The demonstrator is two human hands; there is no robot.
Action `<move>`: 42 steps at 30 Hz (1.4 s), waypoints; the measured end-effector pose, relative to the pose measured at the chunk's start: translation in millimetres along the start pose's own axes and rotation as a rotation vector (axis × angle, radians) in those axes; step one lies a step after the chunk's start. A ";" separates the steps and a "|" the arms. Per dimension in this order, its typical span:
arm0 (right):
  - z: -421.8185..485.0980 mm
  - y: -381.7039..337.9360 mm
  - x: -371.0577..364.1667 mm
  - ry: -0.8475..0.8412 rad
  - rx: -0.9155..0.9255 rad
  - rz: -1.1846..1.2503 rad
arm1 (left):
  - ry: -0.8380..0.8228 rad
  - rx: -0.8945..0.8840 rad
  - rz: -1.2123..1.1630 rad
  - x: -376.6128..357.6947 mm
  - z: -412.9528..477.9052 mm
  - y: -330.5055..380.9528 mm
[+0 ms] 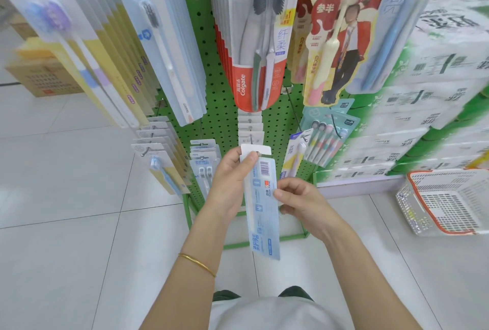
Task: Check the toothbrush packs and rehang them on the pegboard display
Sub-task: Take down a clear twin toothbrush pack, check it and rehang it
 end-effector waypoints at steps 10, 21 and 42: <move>16.1 30.4 -56.7 -0.326 -0.107 -0.086 | -0.036 0.063 -0.279 31.0 -10.4 -4.2; 42.3 35.8 -84.8 0.177 0.082 -0.641 | 0.576 -0.056 -0.029 96.4 -18.9 -11.0; 81.7 61.4 -113.4 0.355 0.091 -0.972 | 0.563 -0.073 0.387 102.1 -1.8 -8.4</move>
Point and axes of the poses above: each hand's wrist, its own z-axis towards the middle knuckle, its own x-axis out of the back of the hand, y = z × x, the point moved 5 cm from there along z, towards the middle knuckle, and after that the axes turned 8 degrees about z, right-handed, at the moved point
